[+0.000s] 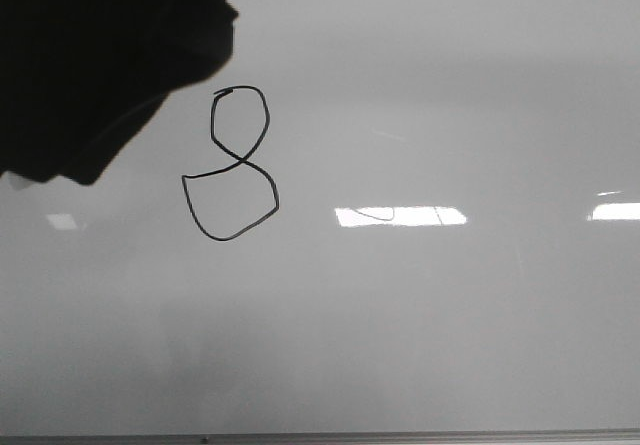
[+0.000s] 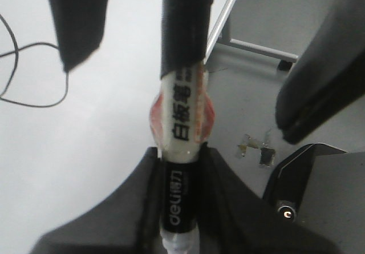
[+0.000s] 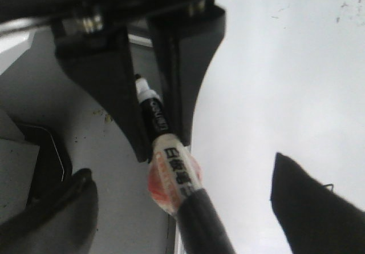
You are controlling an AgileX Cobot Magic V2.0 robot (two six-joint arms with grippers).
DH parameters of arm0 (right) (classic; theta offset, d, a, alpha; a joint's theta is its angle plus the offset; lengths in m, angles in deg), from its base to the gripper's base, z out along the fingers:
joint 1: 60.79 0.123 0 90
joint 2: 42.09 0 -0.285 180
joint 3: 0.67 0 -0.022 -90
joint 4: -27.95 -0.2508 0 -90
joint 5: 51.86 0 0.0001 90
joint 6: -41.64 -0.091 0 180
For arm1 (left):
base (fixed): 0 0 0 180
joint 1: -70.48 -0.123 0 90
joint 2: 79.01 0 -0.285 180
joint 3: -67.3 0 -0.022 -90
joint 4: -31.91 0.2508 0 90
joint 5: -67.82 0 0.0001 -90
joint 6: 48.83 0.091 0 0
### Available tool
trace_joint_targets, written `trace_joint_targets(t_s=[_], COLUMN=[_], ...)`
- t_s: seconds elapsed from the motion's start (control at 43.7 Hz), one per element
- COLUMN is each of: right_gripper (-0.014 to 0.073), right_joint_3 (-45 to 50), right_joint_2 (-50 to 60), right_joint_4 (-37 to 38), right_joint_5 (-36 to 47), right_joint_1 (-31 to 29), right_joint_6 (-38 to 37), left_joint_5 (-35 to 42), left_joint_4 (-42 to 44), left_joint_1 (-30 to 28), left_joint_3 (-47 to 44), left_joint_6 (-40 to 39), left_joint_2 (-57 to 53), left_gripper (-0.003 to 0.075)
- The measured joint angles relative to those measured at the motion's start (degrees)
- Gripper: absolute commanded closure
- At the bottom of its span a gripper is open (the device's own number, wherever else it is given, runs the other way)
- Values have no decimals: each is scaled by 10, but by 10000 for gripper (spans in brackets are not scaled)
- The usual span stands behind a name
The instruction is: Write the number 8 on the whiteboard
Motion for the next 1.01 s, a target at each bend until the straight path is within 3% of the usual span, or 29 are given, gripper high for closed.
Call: trace_joint_targets(t_s=[0.183, 0.343, 0.617, 0.755, 0.869, 1.006], right_gripper=[-50, -50, -50, -45, 57, 309], right_joint_3=[5, 64, 267, 372, 435, 479], right_joint_2=[66, 160, 379, 493, 580, 656], right_joint_4=[0, 2, 2, 2, 2, 2], right_joint_5=[0, 0, 11, 29, 32, 36], right_joint_1=[-65, -150, -298, -370, -413, -442], right_joint_6=[-64, -113, -207, -258, -290, -306], left_joint_5=[9, 23, 71, 158, 231, 306], left_joint_4=[9, 28, 34, 34, 27, 6], left_joint_1=[-36, -125, -334, -375, -379, -379], left_joint_3=[0, 2, 3, -12, -48, -91], left_joint_6=[-130, -221, -237, -237, -237, -237], left_joint_2=[55, 82, 84, 84, 84, 84], left_gripper=[741, 741, 741, 741, 741, 741])
